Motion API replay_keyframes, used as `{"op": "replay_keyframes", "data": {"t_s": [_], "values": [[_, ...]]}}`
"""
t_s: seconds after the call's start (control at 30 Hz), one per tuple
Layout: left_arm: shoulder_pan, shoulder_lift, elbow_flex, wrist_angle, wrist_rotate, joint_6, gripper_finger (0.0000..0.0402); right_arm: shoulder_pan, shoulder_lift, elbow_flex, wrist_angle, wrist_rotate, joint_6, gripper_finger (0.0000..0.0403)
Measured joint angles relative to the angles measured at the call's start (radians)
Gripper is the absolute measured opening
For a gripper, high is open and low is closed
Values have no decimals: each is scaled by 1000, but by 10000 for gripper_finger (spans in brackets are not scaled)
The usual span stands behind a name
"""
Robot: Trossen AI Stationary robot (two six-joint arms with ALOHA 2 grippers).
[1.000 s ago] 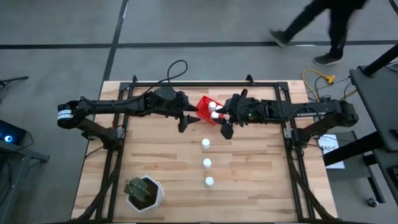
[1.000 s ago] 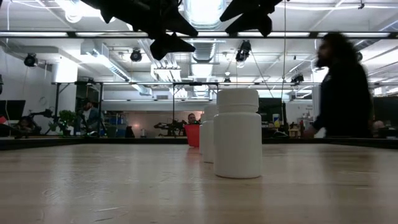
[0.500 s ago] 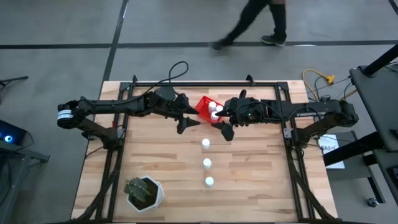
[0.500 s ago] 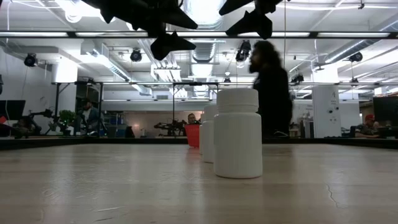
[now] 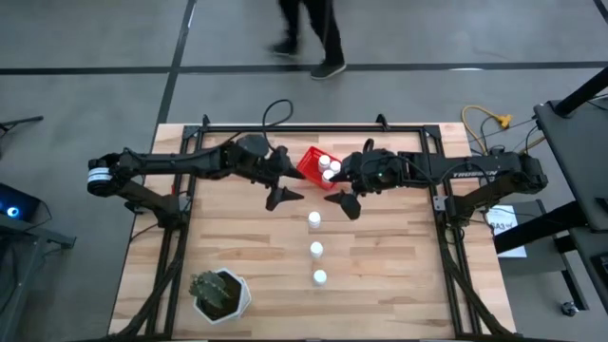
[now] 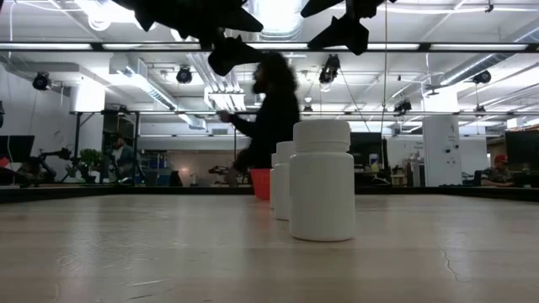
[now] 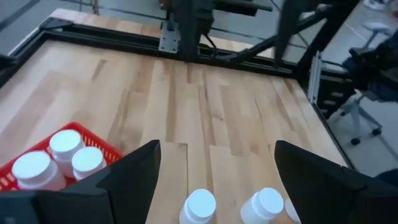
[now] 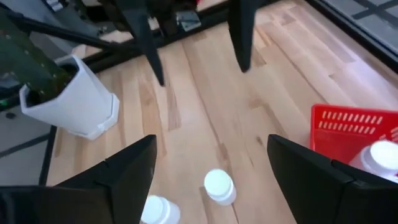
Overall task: Pick and place pill bottles into a basket
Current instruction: Put the white pill bottle into the red bin
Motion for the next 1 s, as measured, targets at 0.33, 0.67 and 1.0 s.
{"op": "replay_keyframes", "data": {"t_s": [0.33,0.67,1.0], "values": [[-6,0,1,-105,0,30,297,0,0,-3,-75,4,-47,280],[-6,1,0,-94,-8,29,297,0,0,-6,-72,8,-122,263],[-6,2,0,-90,-8,29,297,0,0,-6,-71,8,-122,260]]}}
